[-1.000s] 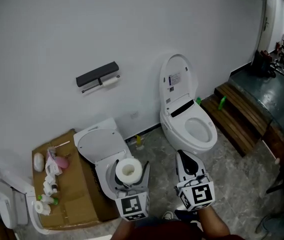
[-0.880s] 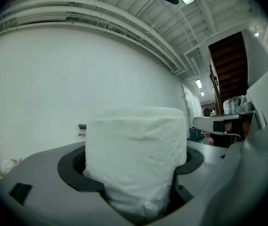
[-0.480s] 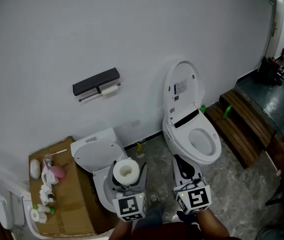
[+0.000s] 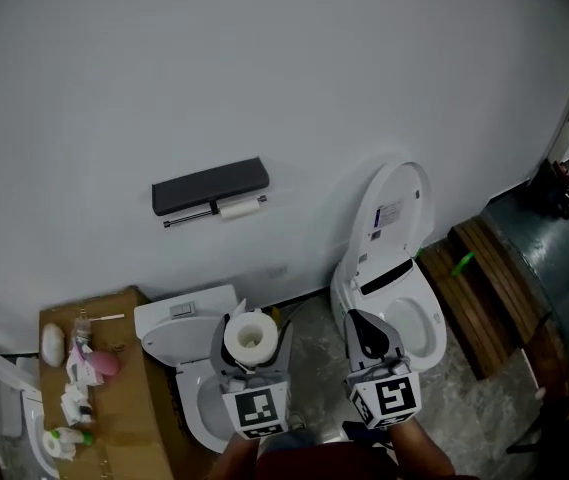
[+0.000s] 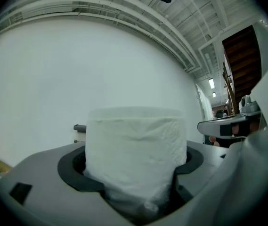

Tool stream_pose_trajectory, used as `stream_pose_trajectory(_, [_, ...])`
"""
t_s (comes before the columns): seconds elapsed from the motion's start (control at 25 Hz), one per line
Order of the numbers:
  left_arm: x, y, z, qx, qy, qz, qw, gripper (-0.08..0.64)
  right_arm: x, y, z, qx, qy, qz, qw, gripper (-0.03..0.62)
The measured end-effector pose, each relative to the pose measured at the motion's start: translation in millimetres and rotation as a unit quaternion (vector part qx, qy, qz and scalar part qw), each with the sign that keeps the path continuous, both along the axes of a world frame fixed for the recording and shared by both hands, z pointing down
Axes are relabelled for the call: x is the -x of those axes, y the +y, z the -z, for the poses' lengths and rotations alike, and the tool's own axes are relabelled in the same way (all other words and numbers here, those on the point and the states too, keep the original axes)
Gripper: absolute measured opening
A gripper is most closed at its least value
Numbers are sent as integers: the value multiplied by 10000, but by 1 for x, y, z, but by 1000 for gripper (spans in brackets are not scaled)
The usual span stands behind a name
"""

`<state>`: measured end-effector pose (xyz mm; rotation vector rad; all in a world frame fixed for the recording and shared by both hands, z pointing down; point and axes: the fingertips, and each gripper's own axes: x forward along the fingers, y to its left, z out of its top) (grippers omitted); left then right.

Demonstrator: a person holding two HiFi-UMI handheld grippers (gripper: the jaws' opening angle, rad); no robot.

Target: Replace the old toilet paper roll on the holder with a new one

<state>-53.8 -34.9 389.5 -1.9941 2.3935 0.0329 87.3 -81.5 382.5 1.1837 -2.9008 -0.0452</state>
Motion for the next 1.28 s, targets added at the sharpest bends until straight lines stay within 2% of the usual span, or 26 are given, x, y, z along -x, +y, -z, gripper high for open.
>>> stream_pose_trajectory(0.2, [40, -32, -6, 97, 13, 230, 9997, 451, 47, -40, -1, 27, -59, 229, 9997, 14])
stream_pose_trajectory(0.44, [69, -62, -4, 71, 79, 573, 9983, 451, 83, -80, -8, 137, -145, 561, 9982, 14])
stream_pose_trajectory(0.92, [96, -160, -21, 371, -2, 1447, 9888, 451, 141, -202, -13, 286, -353, 1569, 9866, 14])
stream_pose_trajectory(1.16, [105, -190, -25, 425, -45, 1803, 9827, 451, 157, -238, -18, 420, -389, 1903, 9801, 14])
stream_pose_trajectory(1.28, [113, -197, -27, 416, -24, 1875, 9814, 451, 166, -248, -23, 670, -499, 1933, 9776, 14])
